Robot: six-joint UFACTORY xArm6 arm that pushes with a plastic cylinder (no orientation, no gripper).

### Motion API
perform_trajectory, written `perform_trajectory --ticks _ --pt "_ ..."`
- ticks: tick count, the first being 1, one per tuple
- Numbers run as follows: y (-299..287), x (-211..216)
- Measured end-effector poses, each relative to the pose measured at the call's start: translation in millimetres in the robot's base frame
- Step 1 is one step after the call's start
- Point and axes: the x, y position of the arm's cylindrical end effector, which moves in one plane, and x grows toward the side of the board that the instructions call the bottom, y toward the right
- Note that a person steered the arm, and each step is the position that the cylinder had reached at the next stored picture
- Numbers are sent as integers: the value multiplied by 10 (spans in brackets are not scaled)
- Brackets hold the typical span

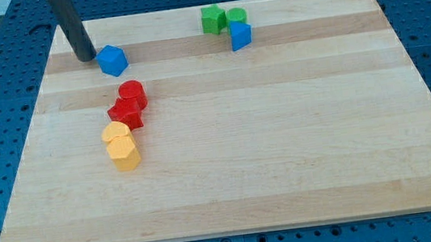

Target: Push the blue cube right a bit

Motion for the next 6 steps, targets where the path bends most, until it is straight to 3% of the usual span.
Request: perform_trajectory --ticks 3,6 --pt "32 43" --pt "902 33"
